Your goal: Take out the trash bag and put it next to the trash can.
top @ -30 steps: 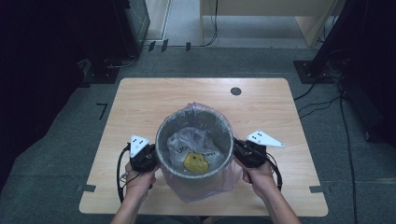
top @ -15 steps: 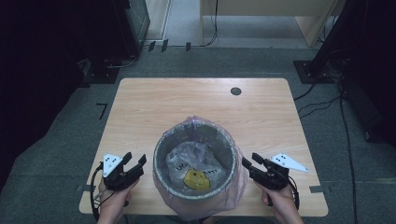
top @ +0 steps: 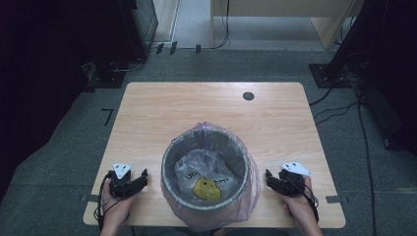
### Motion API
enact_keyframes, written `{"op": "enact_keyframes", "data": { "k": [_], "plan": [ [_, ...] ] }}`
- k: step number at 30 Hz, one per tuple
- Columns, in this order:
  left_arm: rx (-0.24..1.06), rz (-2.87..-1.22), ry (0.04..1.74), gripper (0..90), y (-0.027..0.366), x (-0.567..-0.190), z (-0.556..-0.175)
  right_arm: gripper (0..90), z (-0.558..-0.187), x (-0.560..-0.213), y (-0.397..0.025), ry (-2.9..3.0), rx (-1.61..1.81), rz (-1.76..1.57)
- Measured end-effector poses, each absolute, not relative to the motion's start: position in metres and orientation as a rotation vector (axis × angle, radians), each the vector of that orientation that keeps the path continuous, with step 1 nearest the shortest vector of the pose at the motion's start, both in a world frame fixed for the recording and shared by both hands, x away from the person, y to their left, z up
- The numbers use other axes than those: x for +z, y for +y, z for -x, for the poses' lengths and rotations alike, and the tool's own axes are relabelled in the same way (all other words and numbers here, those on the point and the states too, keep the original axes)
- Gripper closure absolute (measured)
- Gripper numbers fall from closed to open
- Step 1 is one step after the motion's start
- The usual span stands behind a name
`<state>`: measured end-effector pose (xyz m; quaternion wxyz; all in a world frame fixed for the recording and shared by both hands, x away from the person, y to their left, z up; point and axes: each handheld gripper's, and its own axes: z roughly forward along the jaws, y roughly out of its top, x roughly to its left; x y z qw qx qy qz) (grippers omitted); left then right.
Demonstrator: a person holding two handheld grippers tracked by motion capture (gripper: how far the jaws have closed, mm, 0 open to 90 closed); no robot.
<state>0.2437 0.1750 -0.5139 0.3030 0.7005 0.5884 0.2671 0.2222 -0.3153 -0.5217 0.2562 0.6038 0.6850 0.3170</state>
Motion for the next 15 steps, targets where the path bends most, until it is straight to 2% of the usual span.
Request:
{"op": "enact_keyframes", "data": {
  "k": [9,15],
  "plan": [
    [0.645,-1.927,1.412,31.8,0.164,-0.517,-0.239,27.5,-0.209,-0.521,-0.31,2.006,0.905,-1.52],
    [0.622,-1.956,1.37,31.5,0.161,-0.516,-0.238,20.6,-0.196,-0.522,-0.287,2.185,0.968,-1.35]
  ]
}}
